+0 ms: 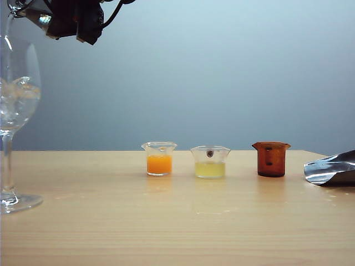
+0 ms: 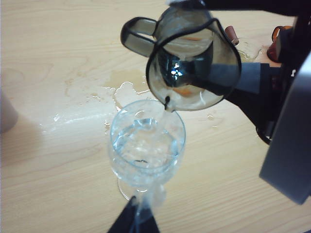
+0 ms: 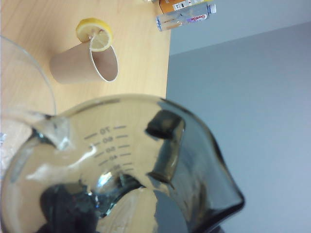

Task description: Pick up the first measuring cup from the left, pour the coconut rum inside into the goblet, and finally put the measuring cup back in its original place.

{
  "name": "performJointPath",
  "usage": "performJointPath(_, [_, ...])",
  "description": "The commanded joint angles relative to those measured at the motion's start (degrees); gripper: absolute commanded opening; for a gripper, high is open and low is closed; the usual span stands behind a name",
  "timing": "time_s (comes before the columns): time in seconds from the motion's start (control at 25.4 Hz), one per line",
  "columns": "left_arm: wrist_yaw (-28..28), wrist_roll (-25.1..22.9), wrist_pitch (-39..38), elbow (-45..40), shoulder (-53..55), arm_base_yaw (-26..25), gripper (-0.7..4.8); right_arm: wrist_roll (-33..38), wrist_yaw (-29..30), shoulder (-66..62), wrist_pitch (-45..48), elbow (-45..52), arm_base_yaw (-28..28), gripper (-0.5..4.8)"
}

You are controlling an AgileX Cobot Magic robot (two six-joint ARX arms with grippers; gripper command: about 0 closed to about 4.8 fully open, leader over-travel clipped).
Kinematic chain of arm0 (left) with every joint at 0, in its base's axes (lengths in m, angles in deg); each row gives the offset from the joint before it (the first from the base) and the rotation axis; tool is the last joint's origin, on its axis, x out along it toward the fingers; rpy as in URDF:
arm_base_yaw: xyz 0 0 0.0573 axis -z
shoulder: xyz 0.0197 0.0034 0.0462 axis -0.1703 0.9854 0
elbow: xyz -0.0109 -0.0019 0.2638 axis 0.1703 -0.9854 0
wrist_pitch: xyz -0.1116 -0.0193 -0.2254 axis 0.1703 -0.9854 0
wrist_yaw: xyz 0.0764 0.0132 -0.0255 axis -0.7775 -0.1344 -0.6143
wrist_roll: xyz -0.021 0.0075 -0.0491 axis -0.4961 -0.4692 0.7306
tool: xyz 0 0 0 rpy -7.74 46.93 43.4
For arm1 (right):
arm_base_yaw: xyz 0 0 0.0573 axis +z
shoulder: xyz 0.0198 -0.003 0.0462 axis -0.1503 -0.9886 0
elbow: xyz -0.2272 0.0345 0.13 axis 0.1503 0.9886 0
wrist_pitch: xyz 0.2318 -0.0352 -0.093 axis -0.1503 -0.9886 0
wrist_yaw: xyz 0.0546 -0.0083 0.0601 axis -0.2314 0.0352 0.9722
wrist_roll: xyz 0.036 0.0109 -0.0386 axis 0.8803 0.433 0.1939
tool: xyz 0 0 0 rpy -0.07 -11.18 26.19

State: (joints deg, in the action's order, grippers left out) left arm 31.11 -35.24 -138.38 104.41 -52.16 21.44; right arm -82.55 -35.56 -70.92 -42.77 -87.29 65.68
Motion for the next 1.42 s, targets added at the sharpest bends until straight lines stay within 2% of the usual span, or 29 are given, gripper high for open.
performJointPath(0.04, [0.11,-0.02,0.55,0.2,-0.04,-0.07,-0.03,-3.04,0.2,0.35,1.77,-0.26,0.46,1.98])
performJointPath(0.39, [0.11,-0.02,0.55,0.2,-0.04,-0.07,-0.03,-4.87,0.15,0.22,2.01,-0.26,0.5,1.97])
performJointPath(0.67, [0.11,-0.02,0.55,0.2,-0.04,-0.07,-0.03,-5.14,0.28,-1.2,5.73,-0.31,0.5,1.98])
performJointPath(1.06, [0.11,-0.02,0.55,0.2,-0.04,-0.07,-0.03,-13.92,0.31,-1.33,5.62,-0.28,0.5,1.98])
performJointPath(1.42, [0.11,-0.02,0.55,0.2,-0.04,-0.07,-0.03,-17.64,0.11,-1.44,5.64,-0.28,0.48,1.98])
